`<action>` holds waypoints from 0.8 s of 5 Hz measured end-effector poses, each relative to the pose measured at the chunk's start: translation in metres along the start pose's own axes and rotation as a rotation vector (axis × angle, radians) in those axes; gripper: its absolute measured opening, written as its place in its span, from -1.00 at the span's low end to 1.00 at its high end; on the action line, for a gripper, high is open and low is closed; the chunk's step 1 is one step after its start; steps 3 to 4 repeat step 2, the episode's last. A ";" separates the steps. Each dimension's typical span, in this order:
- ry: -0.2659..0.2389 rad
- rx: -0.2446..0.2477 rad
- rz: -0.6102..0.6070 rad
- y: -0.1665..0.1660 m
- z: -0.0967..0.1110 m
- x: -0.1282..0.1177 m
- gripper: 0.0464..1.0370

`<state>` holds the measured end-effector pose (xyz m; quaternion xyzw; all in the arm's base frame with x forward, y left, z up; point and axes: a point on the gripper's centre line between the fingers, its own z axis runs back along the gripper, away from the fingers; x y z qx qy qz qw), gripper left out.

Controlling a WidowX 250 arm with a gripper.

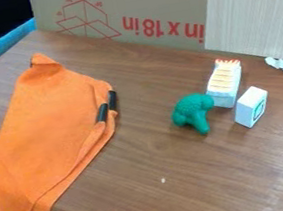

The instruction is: Unfold the cloth from top left to bottom left

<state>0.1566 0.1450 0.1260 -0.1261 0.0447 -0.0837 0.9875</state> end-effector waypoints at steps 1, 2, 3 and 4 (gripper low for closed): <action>-0.008 0.035 -0.014 0.002 0.014 0.007 0.91; -0.149 0.137 -0.031 0.012 0.047 0.019 0.93; -0.149 0.137 -0.031 0.012 0.047 0.019 0.93; -0.149 0.137 -0.031 0.012 0.047 0.019 0.93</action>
